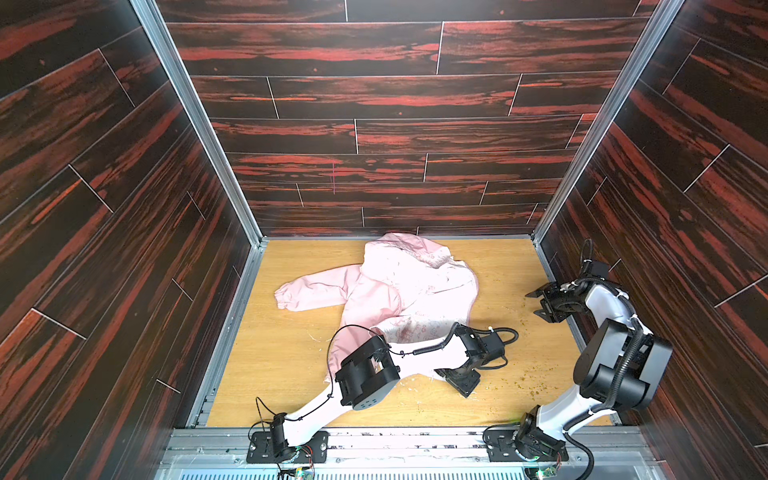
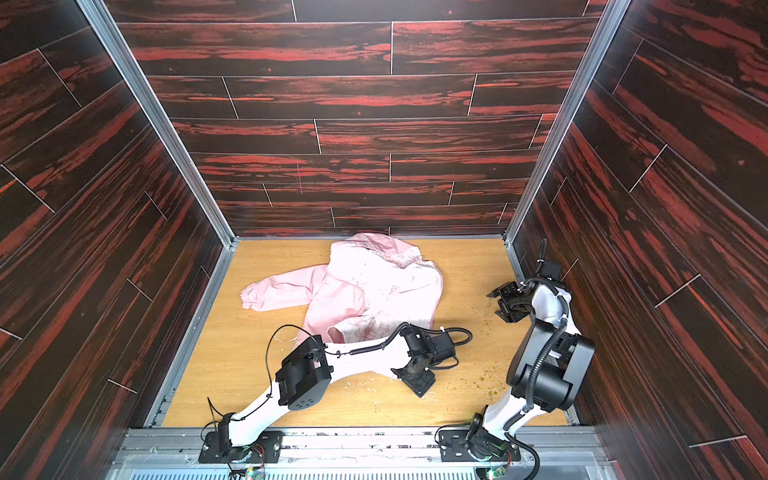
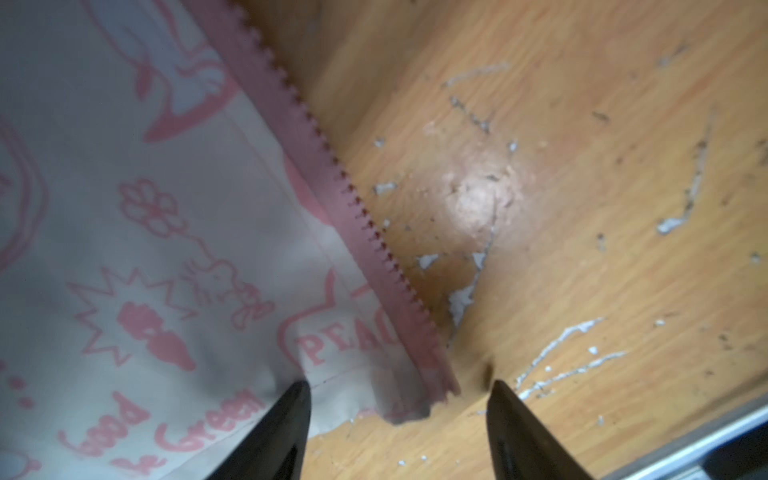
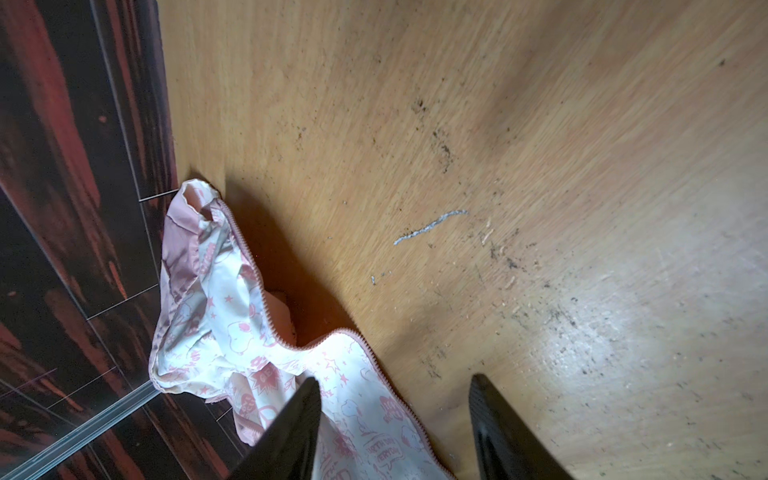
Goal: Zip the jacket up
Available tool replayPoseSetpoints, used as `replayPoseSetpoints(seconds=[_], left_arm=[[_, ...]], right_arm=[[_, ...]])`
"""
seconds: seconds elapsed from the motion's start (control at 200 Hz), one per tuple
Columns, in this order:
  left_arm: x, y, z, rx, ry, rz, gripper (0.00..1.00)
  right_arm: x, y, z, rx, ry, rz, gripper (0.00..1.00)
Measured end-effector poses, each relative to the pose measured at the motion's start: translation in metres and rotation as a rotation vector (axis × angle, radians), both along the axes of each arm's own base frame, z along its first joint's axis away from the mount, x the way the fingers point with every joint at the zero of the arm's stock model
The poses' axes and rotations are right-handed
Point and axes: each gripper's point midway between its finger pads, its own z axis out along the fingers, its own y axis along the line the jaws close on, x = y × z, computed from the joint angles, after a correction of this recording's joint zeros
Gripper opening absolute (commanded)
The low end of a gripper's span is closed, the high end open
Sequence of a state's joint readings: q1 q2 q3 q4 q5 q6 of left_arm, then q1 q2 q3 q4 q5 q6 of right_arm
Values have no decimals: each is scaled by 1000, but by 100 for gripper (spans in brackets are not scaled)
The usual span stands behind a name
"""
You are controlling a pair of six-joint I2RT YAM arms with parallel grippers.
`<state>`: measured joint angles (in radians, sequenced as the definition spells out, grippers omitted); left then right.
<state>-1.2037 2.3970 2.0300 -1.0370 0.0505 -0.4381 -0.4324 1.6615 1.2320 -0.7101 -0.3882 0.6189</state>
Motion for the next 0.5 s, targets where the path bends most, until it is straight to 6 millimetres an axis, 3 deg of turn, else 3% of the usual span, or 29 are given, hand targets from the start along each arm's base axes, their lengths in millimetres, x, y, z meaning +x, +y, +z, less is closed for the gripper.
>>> replayPoseSetpoints(seconds=[0.08,0.306,0.386,0.501], left_arm=[[4,1,0,5,-4,9,56],[19,2,0,-7,-8,53,12],[27,2,1,-18,-14,57,0],[40,-1,6,-57,-26,81,0]], right_arm=[[-1,1,1,2,-8,1,59],[-6,7,0,17,-11,7,59],[-10,9,-2,26,-11,10,59],[-15,18,-4,53,-16,22,58]])
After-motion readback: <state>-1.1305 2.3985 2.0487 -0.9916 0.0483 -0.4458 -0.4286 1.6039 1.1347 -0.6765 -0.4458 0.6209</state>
